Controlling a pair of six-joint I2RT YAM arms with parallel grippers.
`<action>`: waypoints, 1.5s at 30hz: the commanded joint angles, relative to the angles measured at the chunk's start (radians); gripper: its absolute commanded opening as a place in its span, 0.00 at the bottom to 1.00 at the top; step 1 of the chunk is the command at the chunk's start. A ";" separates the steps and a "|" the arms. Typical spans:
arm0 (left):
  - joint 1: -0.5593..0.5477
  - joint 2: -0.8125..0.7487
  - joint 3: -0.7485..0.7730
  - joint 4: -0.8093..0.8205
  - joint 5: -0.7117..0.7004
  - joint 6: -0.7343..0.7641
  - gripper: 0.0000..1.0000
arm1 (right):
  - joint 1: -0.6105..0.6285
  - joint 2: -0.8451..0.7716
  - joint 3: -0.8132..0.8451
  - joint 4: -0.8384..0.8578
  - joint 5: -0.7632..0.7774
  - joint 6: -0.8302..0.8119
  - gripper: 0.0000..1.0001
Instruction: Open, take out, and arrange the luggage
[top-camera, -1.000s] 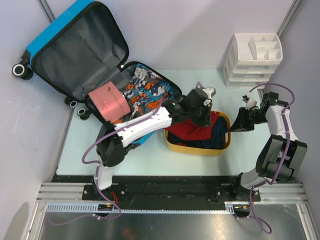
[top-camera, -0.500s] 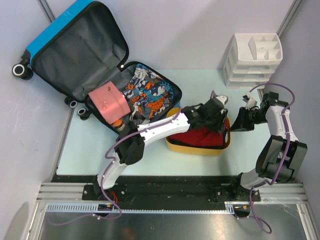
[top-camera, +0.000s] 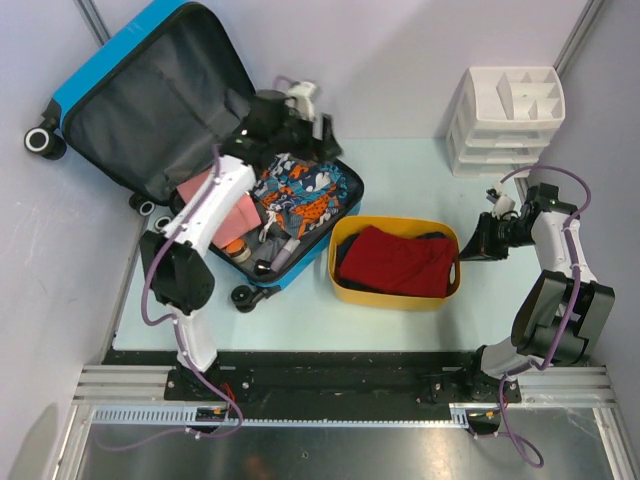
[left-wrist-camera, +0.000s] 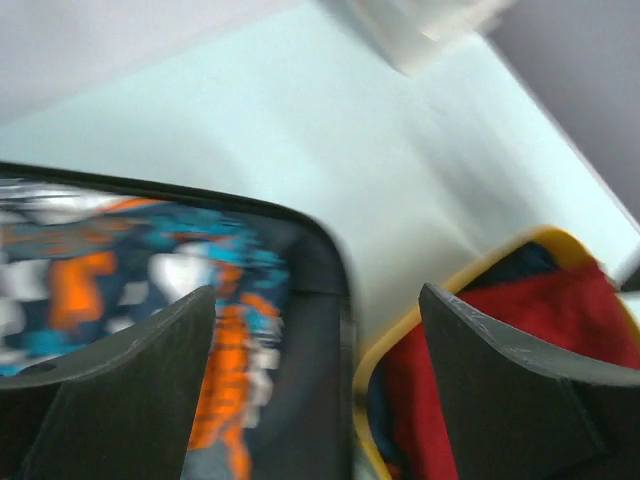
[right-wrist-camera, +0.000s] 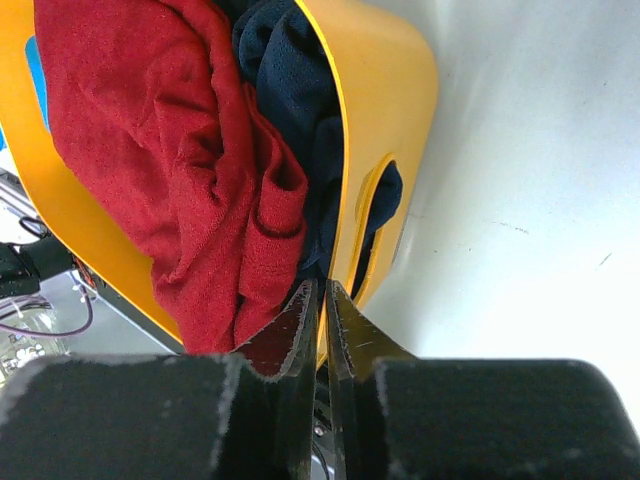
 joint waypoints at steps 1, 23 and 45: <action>0.106 0.024 0.053 -0.001 -0.143 0.098 0.87 | 0.004 -0.032 0.005 0.013 -0.053 0.018 0.11; 0.067 0.315 0.112 0.001 -0.434 0.095 1.00 | 0.007 0.017 0.005 0.019 0.041 0.069 0.15; 0.013 0.503 0.252 0.045 -0.395 -0.117 1.00 | 0.007 0.034 0.006 -0.001 0.053 0.046 0.15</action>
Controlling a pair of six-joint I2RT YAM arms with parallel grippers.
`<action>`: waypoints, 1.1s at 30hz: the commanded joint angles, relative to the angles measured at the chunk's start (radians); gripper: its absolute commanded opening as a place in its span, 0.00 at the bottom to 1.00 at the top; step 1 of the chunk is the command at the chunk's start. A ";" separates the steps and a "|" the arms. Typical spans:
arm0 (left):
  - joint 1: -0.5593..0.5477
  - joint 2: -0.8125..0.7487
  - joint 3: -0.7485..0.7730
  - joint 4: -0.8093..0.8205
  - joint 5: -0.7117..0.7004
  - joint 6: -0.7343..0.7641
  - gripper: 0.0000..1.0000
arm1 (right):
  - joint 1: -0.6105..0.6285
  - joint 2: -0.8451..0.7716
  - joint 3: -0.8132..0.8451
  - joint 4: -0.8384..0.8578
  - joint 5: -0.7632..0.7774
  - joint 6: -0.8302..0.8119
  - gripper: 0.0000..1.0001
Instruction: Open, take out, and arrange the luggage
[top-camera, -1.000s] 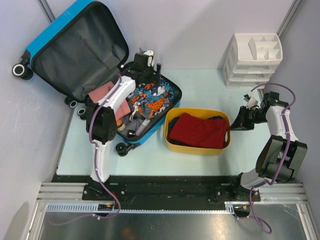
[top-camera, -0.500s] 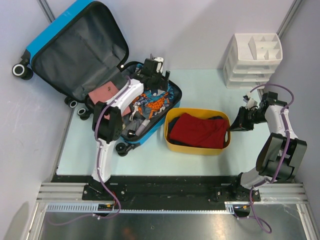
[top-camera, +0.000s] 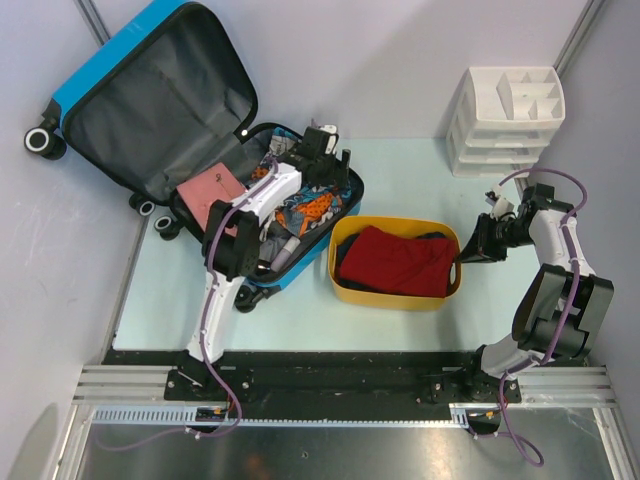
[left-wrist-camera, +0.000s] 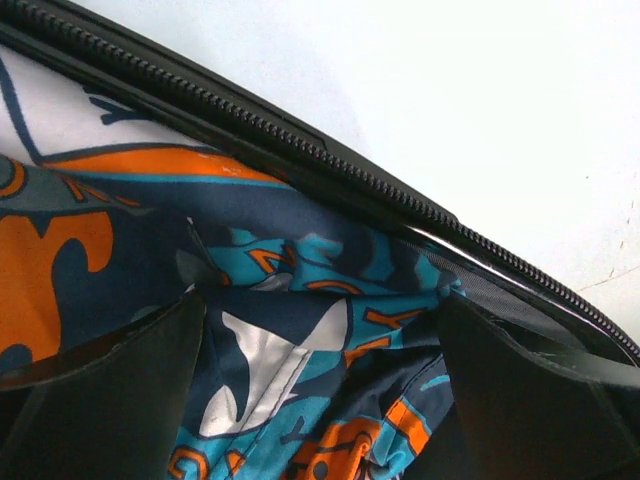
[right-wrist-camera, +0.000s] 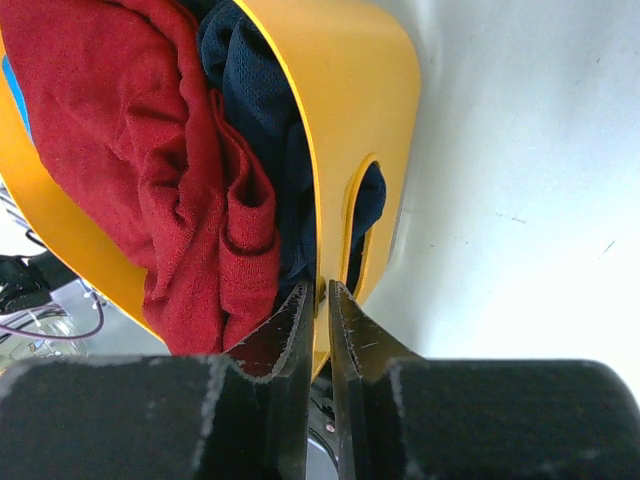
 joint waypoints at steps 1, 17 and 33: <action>-0.005 0.023 0.056 0.055 0.005 -0.018 1.00 | 0.003 -0.002 0.004 -0.011 0.014 -0.008 0.15; 0.021 -0.026 -0.019 0.160 0.123 0.050 0.43 | 0.002 -0.005 0.004 -0.028 0.020 -0.023 0.15; 0.187 -0.432 -0.352 0.190 0.592 0.250 0.00 | 0.002 -0.005 0.004 -0.033 0.000 -0.037 0.16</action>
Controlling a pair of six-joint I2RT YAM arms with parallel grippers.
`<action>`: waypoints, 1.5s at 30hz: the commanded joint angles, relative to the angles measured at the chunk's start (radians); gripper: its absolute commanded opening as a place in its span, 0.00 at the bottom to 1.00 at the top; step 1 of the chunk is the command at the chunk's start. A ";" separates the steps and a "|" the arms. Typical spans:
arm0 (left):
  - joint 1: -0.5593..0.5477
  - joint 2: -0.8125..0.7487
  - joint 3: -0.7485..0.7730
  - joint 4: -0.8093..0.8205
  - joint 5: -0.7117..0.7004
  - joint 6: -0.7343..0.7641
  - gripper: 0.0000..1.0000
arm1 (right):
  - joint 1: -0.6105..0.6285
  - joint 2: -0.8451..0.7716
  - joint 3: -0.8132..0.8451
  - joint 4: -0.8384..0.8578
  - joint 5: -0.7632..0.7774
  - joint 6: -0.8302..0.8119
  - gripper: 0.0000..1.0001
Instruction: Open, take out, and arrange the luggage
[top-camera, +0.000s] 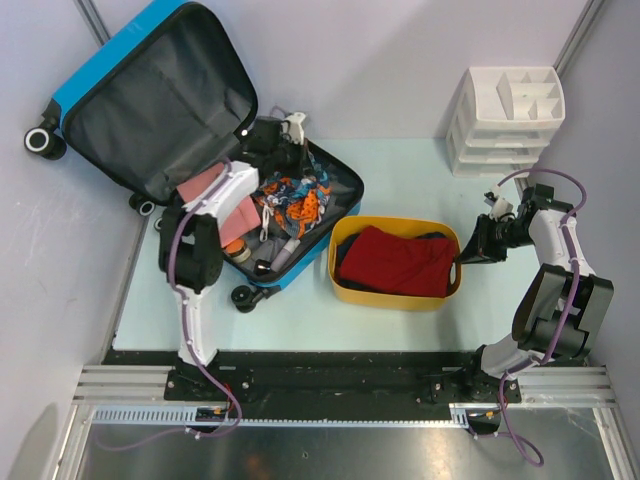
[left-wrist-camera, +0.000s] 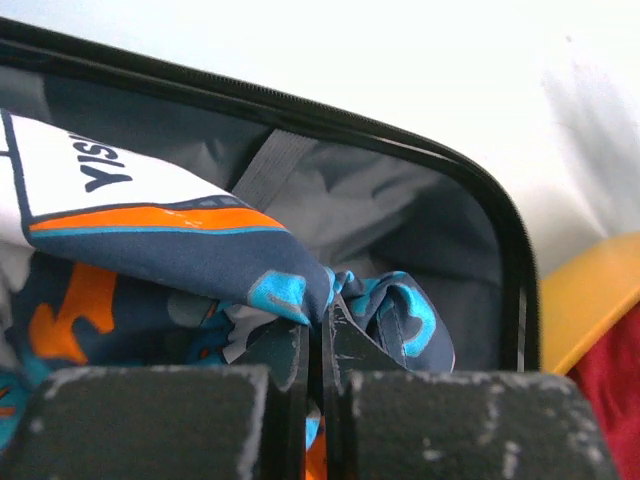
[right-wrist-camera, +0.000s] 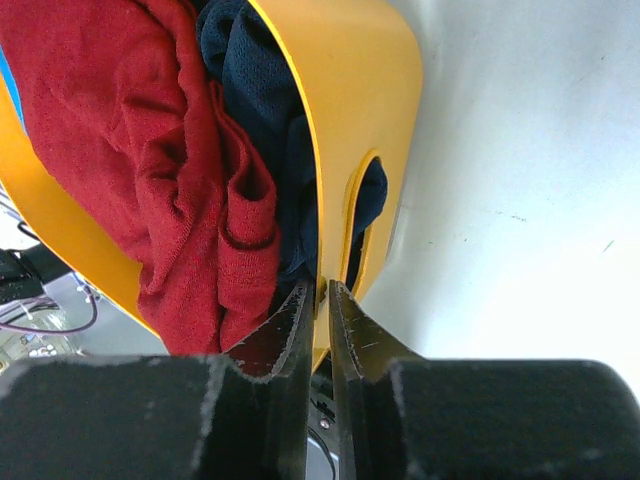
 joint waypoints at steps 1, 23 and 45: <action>0.044 -0.206 -0.085 0.031 0.227 0.106 0.00 | 0.000 -0.005 0.004 -0.021 -0.002 -0.016 0.15; -0.251 -0.599 -0.493 -0.043 0.404 0.128 0.00 | 0.005 -0.005 0.006 -0.018 -0.025 -0.003 0.14; -0.660 -0.057 -0.064 0.069 0.477 0.189 0.00 | 0.051 0.011 -0.026 0.025 -0.058 0.018 0.07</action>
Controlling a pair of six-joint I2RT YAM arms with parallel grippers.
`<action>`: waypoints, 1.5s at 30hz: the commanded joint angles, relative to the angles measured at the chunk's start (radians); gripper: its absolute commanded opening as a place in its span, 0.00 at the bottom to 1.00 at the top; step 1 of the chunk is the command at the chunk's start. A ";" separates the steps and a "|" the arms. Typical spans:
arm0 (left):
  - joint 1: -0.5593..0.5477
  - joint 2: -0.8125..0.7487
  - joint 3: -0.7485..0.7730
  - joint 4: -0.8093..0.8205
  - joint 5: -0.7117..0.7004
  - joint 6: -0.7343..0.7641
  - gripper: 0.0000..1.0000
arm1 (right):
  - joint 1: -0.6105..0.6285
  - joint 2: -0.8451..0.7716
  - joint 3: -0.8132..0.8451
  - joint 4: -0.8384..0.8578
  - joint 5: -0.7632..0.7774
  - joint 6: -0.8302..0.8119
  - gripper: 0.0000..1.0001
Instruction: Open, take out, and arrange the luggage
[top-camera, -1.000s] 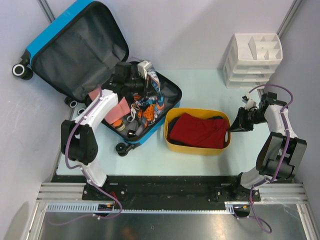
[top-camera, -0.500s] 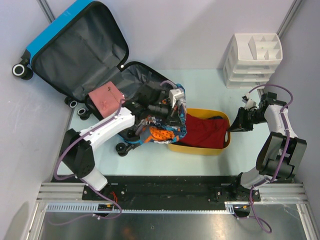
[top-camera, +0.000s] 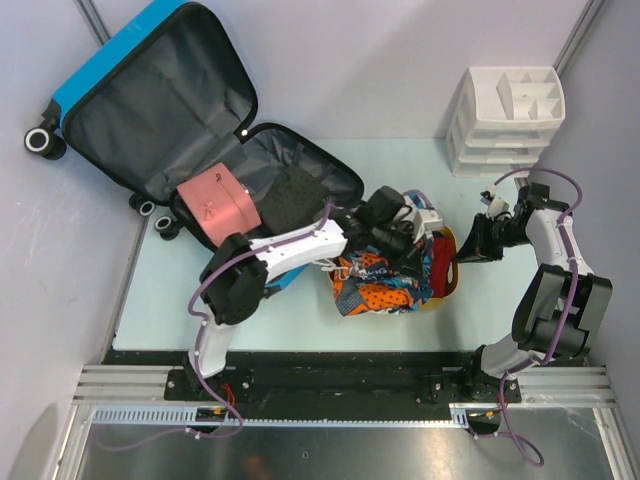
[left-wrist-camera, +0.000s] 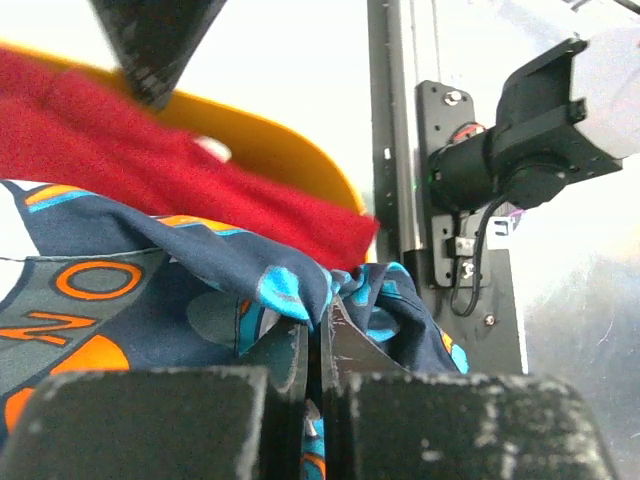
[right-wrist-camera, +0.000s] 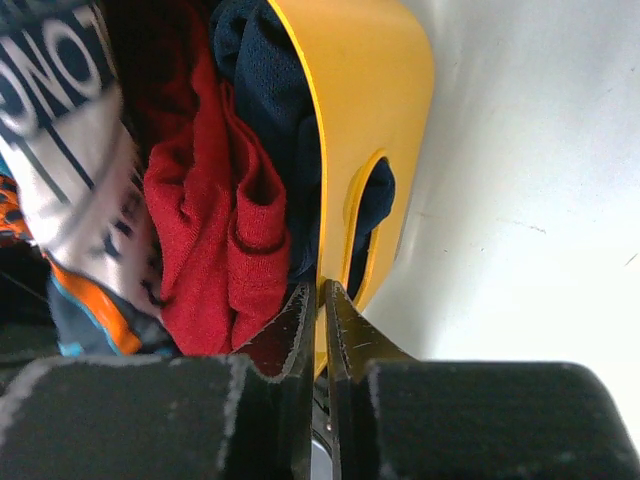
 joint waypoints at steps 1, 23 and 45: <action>-0.075 0.038 0.114 0.044 0.114 0.100 0.00 | 0.019 0.010 -0.022 0.009 -0.043 -0.001 0.07; 0.208 -0.250 0.074 -0.221 0.048 0.180 0.88 | -0.144 -0.170 0.147 -0.106 -0.118 -0.175 0.79; 0.526 -0.027 -0.026 -0.266 -0.692 0.818 0.90 | -0.017 -0.173 0.170 -0.105 -0.057 -0.141 0.80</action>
